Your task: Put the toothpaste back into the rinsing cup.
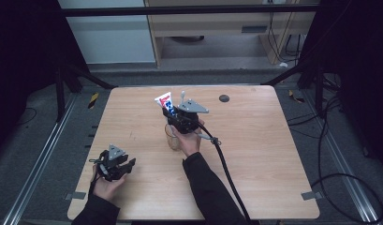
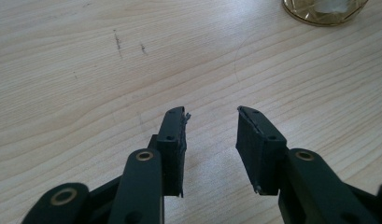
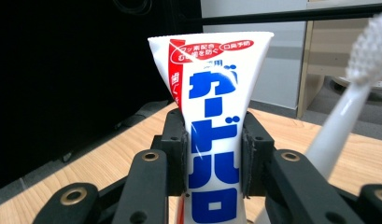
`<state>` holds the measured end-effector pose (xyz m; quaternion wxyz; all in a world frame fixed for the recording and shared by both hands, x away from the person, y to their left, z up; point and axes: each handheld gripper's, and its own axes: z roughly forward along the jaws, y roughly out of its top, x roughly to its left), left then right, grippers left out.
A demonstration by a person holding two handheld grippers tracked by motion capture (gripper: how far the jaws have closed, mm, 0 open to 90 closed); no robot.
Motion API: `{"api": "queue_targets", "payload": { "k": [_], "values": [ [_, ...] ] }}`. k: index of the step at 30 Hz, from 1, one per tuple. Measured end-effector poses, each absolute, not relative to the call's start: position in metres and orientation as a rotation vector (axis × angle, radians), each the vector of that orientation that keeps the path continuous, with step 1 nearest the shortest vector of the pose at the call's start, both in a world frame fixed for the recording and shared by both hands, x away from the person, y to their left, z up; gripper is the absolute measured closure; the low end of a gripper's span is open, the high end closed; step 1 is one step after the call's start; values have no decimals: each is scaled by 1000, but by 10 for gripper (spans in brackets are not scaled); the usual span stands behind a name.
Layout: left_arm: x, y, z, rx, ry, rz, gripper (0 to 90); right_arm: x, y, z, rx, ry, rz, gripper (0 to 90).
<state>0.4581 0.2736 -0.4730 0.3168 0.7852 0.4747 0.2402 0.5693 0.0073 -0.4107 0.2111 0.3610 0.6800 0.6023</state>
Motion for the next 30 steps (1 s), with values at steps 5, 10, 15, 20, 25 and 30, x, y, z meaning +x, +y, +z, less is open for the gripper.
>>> {"api": "queue_targets", "payload": {
  "k": [5,10,15,20,25,30],
  "values": [
    [458,273,-473,2070,1250,635,617,566,8,-415,969,1880,1691,683],
    [458,274,-473,2067,1251,637,619,563,8,-418,952,1874,1695,683],
    [458,274,-473,2068,1251,639,621,562,7,-426,962,1896,1680,682],
    [458,274,-473,2070,1253,639,623,561,6,-430,968,1906,1670,678],
    [458,273,-473,2070,1251,642,624,559,5,-428,960,1934,1647,663],
    [458,273,-473,2071,1253,643,623,556,4,-424,967,1968,1596,653]
  ]
}}
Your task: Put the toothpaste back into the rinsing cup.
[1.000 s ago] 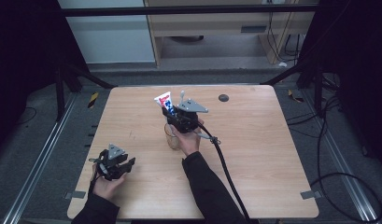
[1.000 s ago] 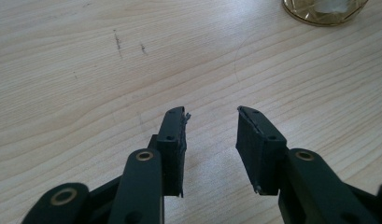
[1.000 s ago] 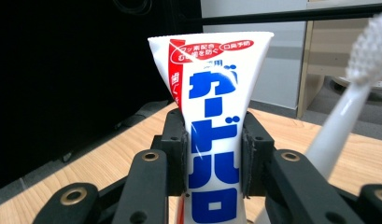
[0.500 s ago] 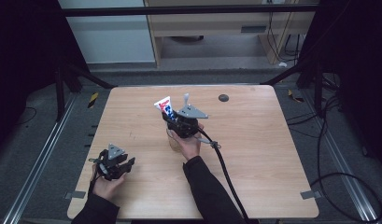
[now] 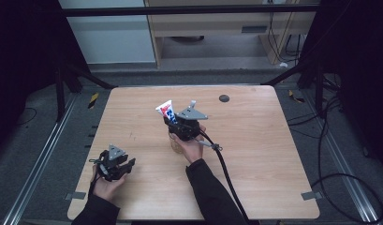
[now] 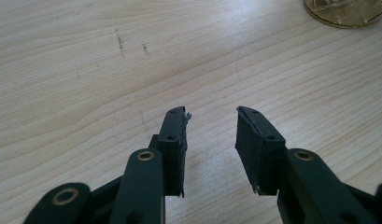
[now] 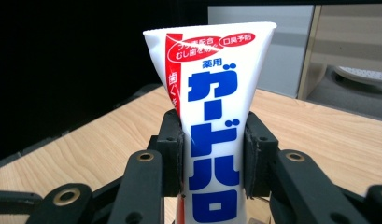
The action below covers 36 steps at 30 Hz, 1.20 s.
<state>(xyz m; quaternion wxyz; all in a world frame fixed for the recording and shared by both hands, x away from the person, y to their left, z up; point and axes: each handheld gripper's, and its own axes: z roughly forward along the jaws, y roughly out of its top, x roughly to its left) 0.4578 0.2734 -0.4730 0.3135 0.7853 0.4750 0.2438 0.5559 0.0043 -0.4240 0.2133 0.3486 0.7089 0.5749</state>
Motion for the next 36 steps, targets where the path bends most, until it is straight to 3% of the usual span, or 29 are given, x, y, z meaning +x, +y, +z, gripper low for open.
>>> {"api": "queue_targets", "payload": {
  "k": [9,27,36],
  "values": [
    [458,273,-473,2072,1252,644,624,549,-1,-412,998,2057,1482,602],
    [457,272,-473,2076,1249,645,624,533,-10,-425,1014,2206,1305,523],
    [457,272,-473,2079,1248,638,619,509,-32,-409,1000,2211,1294,325]
  ]
}}
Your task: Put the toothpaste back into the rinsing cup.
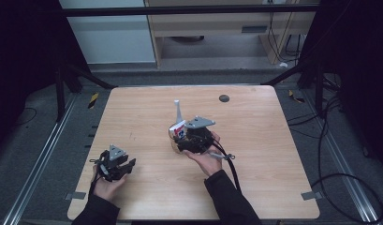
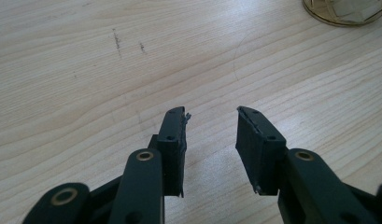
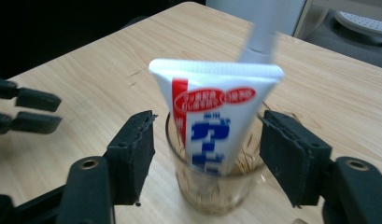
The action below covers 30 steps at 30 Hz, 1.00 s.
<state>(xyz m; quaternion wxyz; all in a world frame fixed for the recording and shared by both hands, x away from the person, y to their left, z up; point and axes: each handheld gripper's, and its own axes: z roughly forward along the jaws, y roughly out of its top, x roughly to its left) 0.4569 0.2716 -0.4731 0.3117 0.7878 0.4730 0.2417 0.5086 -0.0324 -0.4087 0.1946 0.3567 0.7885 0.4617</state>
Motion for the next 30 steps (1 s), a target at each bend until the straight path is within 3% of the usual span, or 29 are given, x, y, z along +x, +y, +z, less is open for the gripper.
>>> {"api": "queue_targets", "payload": {
  "k": [9,19,30],
  "values": [
    [457,271,-475,2083,1248,633,589,485,-90,-413,1055,2220,1270,152],
    [457,273,-476,2071,1247,638,528,471,-177,-440,1260,2134,1162,121],
    [458,276,-477,2057,1246,647,467,455,-232,-451,1352,2043,1078,115]
  ]
}}
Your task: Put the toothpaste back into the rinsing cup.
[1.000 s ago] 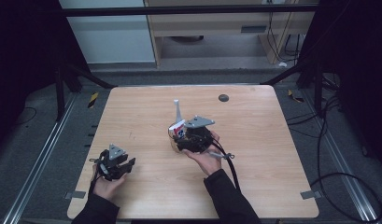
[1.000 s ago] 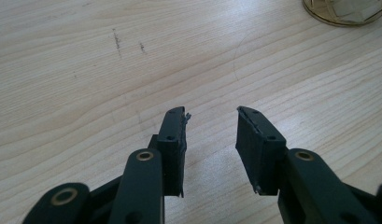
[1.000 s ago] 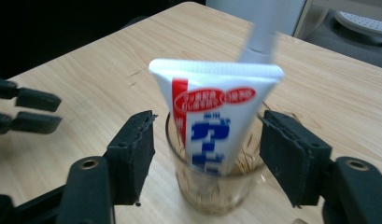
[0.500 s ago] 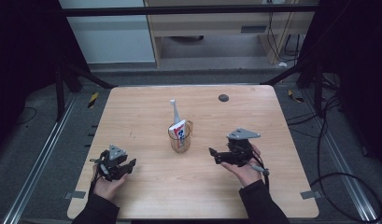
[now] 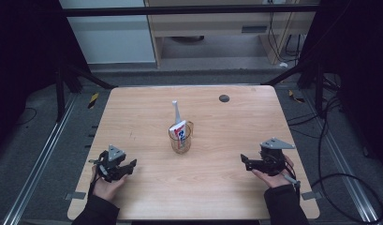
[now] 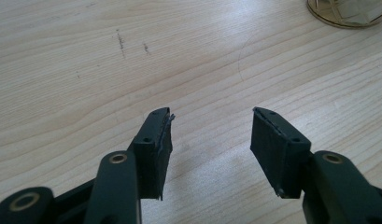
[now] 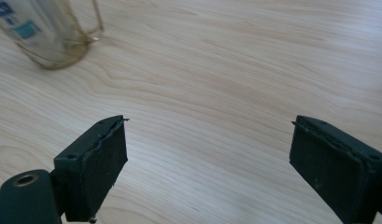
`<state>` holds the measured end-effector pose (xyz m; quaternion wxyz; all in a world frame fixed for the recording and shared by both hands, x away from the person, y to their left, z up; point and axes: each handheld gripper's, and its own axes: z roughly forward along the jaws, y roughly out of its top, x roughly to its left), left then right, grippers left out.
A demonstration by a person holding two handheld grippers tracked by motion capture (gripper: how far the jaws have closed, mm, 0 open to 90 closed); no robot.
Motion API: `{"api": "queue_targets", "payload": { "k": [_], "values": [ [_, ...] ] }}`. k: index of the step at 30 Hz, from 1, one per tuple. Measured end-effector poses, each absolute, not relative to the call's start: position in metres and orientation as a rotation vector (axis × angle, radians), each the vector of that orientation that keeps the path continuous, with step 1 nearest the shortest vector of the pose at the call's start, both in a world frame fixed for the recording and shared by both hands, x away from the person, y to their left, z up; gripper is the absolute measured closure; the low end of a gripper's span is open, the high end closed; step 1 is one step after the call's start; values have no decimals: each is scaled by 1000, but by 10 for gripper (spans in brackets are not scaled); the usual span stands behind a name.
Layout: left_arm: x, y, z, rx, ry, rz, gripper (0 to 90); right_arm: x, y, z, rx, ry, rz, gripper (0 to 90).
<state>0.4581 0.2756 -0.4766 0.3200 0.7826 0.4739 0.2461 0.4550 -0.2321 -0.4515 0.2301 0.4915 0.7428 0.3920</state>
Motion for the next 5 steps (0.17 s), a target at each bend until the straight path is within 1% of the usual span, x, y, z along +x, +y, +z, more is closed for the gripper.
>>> {"api": "queue_targets", "payload": {
  "k": [5],
  "values": [
    [459,278,-477,2053,1245,661,434,452,-251,-463,1414,2018,1015,114]
  ]
}}
